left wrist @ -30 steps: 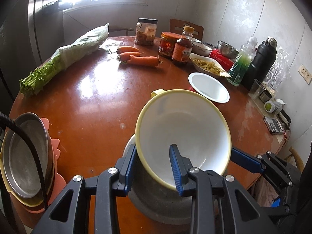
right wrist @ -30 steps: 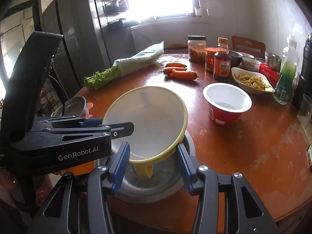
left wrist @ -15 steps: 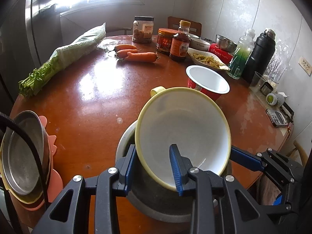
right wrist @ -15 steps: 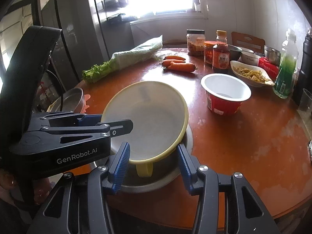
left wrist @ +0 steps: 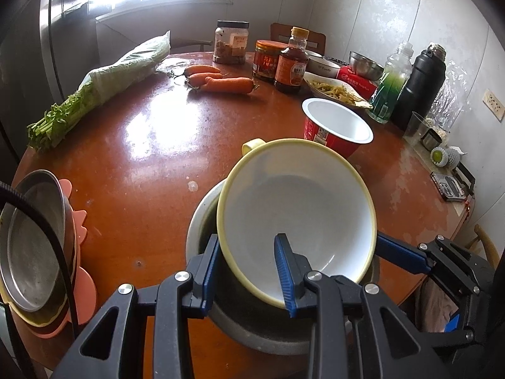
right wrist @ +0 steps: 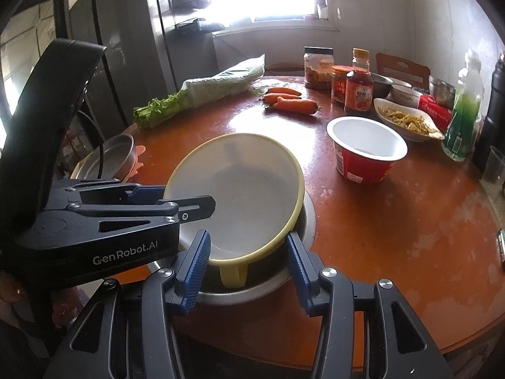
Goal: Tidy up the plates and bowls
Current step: 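Lower the yellow bowl into the steel bowl and open the left gripper, then withdraw the left gripper and move it to the red-and-white bowl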
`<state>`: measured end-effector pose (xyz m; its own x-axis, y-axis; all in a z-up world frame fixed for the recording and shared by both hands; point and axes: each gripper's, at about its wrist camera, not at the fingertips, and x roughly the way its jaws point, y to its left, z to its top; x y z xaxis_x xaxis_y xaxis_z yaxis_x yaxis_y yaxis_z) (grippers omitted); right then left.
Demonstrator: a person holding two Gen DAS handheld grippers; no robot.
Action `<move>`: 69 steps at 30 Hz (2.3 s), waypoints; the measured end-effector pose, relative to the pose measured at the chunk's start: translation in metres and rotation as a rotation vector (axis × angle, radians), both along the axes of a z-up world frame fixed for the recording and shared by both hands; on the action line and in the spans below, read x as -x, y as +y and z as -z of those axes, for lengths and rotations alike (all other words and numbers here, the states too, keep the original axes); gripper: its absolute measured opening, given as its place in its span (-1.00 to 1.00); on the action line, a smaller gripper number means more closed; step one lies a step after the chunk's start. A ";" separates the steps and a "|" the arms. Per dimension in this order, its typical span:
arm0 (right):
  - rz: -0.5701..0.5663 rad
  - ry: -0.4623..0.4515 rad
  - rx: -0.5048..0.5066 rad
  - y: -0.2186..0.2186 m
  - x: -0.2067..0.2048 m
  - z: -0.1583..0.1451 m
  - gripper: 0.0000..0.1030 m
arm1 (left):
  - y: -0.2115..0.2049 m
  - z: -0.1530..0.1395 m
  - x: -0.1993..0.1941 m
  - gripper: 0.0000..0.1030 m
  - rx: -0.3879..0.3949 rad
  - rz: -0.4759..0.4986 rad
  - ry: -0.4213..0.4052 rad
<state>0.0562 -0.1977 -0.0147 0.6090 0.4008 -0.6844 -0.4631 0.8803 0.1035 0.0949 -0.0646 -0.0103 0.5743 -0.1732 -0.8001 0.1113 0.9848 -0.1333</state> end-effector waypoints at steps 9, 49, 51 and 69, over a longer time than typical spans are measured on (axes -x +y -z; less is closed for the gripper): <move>-0.005 -0.009 0.016 0.003 0.002 -0.001 -0.01 | 0.000 0.000 0.001 -0.34 0.005 0.001 -0.004; 0.077 -0.009 0.020 -0.019 -0.014 0.001 0.31 | 0.005 -0.025 0.004 -0.12 0.020 -0.020 -0.074; 0.085 -0.008 0.015 -0.022 -0.016 0.001 0.33 | 0.004 -0.027 0.004 -0.12 0.022 -0.018 -0.081; 0.149 0.000 -0.004 -0.048 -0.035 -0.007 0.34 | -0.010 -0.034 -0.026 -0.10 -0.005 -0.012 -0.078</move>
